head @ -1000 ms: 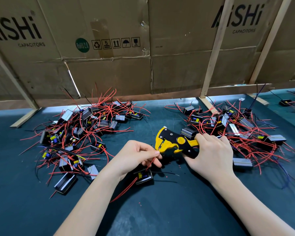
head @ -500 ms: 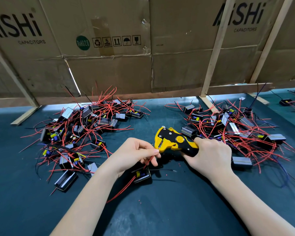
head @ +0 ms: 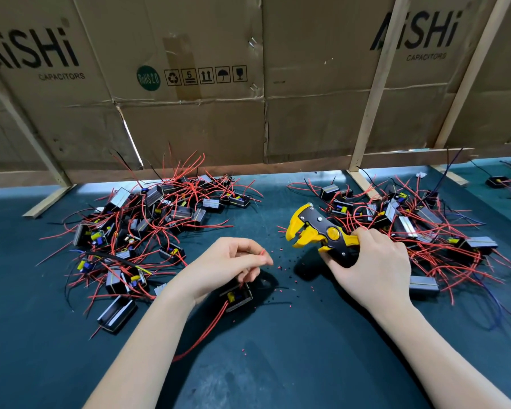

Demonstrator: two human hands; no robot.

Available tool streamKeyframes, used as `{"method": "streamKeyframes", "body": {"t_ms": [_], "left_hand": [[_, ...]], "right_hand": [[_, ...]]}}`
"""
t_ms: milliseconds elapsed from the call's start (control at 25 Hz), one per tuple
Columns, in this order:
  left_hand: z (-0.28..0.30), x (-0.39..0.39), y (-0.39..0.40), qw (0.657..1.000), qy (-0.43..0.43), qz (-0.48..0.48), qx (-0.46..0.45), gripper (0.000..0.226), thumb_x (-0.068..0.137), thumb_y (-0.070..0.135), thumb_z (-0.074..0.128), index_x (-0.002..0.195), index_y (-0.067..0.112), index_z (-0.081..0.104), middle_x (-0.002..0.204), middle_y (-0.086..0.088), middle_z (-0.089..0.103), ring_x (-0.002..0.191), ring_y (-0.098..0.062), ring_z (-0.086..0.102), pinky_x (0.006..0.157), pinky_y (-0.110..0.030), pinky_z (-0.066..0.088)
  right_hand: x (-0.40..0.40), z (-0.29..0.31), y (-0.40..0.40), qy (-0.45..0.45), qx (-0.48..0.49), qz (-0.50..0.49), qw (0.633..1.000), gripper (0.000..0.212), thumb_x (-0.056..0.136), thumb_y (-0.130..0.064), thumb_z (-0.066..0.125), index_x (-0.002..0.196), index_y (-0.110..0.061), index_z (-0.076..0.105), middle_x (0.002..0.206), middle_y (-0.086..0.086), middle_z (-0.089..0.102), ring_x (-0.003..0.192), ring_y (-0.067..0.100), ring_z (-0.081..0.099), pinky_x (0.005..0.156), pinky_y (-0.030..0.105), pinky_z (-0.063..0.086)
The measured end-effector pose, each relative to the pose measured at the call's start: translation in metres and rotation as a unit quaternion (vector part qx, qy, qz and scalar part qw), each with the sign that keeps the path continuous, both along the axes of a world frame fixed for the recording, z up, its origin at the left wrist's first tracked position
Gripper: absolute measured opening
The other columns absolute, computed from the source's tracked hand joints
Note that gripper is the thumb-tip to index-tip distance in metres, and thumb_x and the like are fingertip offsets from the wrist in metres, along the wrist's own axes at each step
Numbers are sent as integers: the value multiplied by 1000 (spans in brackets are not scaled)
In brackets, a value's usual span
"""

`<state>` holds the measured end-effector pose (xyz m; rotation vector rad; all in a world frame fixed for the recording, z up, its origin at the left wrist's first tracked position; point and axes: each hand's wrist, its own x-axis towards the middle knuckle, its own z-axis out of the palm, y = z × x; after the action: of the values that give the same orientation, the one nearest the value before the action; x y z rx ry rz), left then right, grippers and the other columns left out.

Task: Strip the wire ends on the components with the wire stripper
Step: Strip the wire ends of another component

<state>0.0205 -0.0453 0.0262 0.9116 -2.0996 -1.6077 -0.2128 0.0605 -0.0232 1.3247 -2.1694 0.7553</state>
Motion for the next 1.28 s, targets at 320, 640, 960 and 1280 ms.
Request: {"method": "streamKeyframes", "body": {"t_ms": [320, 640, 960, 1280], "left_hand": [[-2, 5, -3, 993, -45, -64, -87, 8, 79, 12, 81, 82, 11, 74, 57, 9, 36, 53, -8, 36, 54, -13, 33], [-10, -8, 1, 995, 12, 58, -82, 11, 88, 5, 67, 79, 12, 63, 70, 5, 71, 58, -4, 54, 60, -11, 42], [-13, -23, 17, 994, 55, 97, -16, 6, 92, 9, 63, 88, 4, 63, 71, -8, 75, 52, -11, 60, 50, -12, 42], [-10, -24, 20, 992, 77, 95, 20, 12, 93, 5, 60, 82, 9, 61, 74, -12, 76, 54, -12, 63, 50, -12, 41]], "right_hand": [[-1, -2, -1, -4, 17, -3, 1000, 58, 70, -64, 69, 83, -8, 60, 75, 6, 60, 76, 33, 59, 71, 39, 37], [7, -1, 1, 57, 13, -13, 998, 56, 56, -50, 84, 79, -7, 56, 72, 8, 56, 70, 33, 53, 67, 40, 36], [10, 0, 0, 67, 6, -9, 998, 55, 54, -48, 85, 76, -7, 54, 71, 8, 55, 68, 33, 52, 66, 40, 36], [10, 2, 0, 59, 6, -1, 998, 51, 58, -50, 82, 71, -8, 56, 65, 7, 57, 63, 32, 56, 67, 39, 35]]}}
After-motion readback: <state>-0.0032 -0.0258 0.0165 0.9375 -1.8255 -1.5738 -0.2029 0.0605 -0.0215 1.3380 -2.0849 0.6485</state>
